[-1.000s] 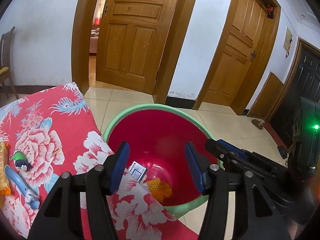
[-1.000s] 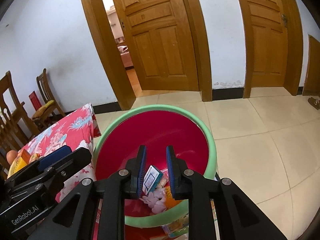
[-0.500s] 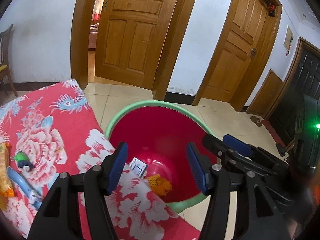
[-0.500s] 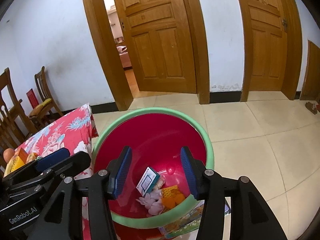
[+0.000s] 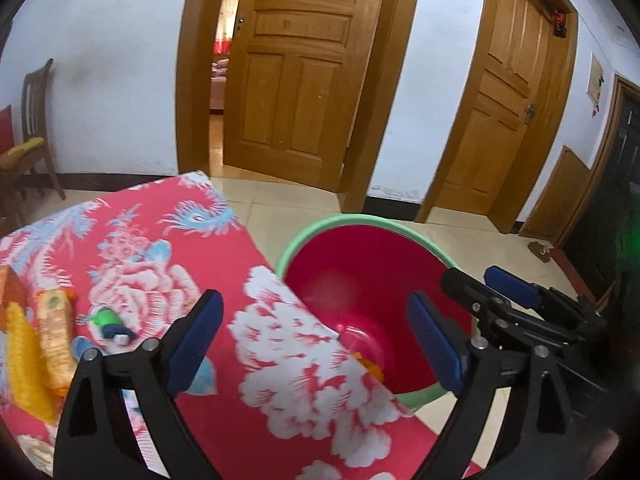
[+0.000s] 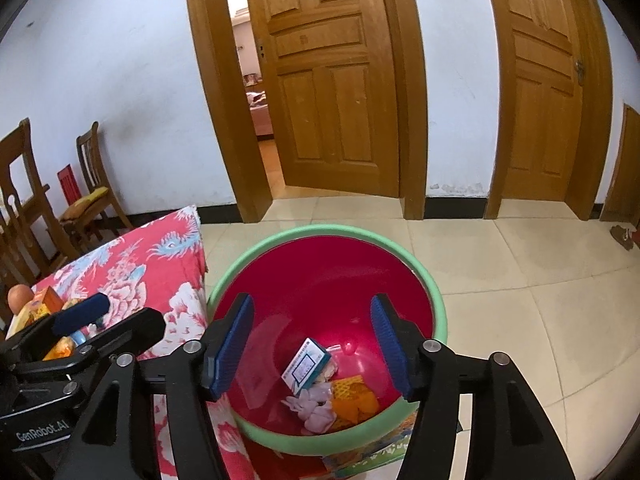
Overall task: Collect trash
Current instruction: 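Move both grippers back over the table toward the remaining items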
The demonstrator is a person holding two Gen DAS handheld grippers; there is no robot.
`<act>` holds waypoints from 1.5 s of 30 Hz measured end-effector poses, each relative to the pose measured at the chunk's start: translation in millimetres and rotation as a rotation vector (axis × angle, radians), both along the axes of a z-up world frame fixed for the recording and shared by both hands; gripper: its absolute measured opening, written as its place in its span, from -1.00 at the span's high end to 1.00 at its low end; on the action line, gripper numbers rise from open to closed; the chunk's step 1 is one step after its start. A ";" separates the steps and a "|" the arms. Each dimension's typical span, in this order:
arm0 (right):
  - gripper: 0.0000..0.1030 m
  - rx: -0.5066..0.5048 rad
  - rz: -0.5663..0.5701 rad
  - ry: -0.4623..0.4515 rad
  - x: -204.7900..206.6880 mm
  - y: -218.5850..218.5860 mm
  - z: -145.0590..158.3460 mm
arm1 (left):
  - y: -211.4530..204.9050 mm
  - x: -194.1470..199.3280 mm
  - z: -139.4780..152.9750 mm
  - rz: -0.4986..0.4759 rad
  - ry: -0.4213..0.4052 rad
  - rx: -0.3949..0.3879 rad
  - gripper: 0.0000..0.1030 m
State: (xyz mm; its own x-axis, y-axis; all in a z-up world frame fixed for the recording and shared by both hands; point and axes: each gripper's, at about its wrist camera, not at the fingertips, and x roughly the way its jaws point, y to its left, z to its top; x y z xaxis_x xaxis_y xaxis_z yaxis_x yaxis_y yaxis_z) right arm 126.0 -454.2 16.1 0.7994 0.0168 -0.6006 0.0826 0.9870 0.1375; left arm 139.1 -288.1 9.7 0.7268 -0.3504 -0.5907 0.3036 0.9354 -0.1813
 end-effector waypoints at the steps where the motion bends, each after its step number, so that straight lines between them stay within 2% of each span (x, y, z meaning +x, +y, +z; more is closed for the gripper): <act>1: -0.24 -0.002 0.006 0.000 0.5 3.0 1.3 | 2.5 -0.4 0.6 0.004 -0.002 0.001 -0.82; 6: -0.45 -0.016 0.015 -0.014 0.2 14.5 6.6 | 17.3 -1.6 5.9 0.015 -0.006 -0.005 -0.86; 13: -0.46 0.004 0.051 -0.031 4.4 34.0 9.5 | 38.9 -1.8 10.4 0.045 -0.012 -0.012 -0.86; 26: -0.46 -0.032 0.135 -0.032 19.2 87.8 15.8 | 91.8 -2.5 13.7 0.097 -0.023 0.010 -0.86; 34: -0.53 -0.041 0.215 -0.024 27.0 134.8 15.3 | 143.7 -10.5 20.6 0.157 -0.034 -0.010 -0.86; 45: -0.55 -0.048 0.346 0.011 35.3 201.7 2.3 | 212.5 -12.7 19.2 0.282 -0.036 0.044 -0.86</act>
State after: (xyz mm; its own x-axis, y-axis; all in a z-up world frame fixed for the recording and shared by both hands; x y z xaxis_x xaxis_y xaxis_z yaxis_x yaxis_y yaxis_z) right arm 161.3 -252.5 18.4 0.7447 0.2572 -0.6159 -0.2566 0.9622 0.0915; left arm 126.5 -75.6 28.9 0.8126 -0.1064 -0.5731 0.0361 0.9905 -0.1326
